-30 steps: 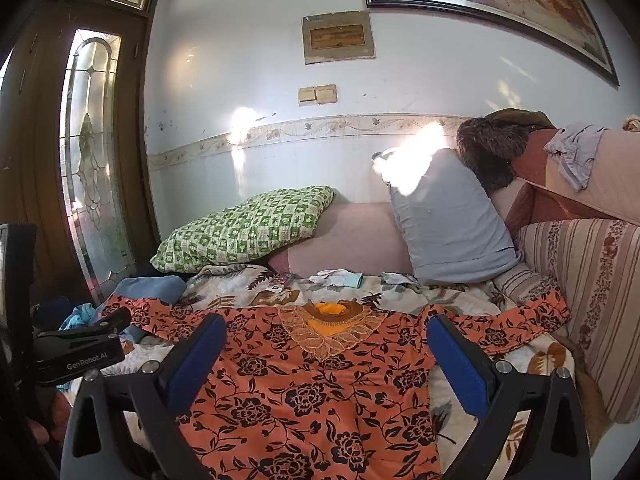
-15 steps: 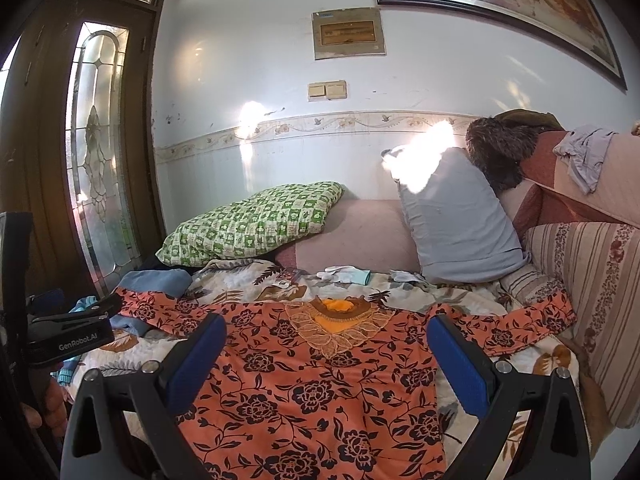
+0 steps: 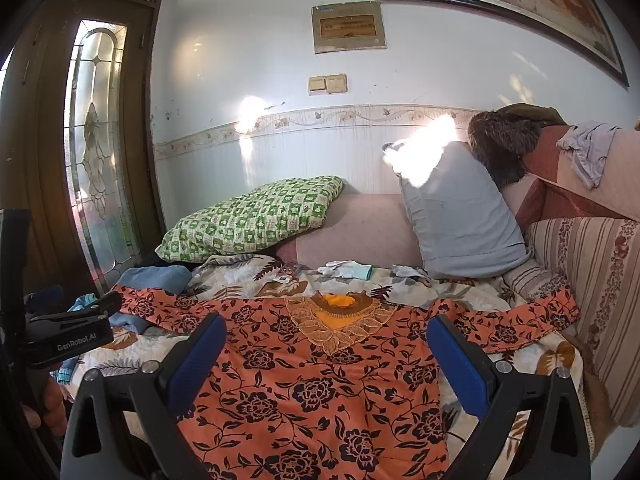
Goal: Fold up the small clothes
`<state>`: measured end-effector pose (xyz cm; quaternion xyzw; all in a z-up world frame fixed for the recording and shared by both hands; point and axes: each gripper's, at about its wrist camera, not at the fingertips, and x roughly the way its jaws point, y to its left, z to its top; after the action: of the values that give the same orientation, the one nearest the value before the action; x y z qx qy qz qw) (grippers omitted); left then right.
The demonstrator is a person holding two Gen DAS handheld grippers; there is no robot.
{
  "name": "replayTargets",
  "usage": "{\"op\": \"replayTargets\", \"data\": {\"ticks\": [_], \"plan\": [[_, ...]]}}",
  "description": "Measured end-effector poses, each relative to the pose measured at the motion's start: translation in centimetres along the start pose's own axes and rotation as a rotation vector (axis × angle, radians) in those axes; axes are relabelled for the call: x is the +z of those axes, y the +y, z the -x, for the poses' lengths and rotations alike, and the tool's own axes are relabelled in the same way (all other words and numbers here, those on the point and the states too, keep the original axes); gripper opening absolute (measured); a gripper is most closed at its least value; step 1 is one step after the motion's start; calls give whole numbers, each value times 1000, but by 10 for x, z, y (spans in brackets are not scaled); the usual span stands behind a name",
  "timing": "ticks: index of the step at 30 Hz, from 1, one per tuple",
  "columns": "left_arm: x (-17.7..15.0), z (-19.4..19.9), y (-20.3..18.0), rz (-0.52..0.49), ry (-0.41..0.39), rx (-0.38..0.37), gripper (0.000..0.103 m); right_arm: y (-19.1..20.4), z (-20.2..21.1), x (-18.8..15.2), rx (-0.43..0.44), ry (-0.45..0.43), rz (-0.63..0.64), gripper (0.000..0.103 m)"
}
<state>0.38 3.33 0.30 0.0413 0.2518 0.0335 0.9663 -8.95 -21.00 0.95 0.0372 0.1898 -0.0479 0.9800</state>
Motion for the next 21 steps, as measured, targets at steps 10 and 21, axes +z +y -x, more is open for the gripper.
{"op": "replayTargets", "data": {"ticks": [10, 21], "plan": [[-1, 1, -4, -12, 2, -9, 103, -3, -2, -2, -1, 3, -11, 102], [-4, 7, -7, -20, -2, -18, 103, -6, 2, -1, -9, -3, -24, 102]]}}
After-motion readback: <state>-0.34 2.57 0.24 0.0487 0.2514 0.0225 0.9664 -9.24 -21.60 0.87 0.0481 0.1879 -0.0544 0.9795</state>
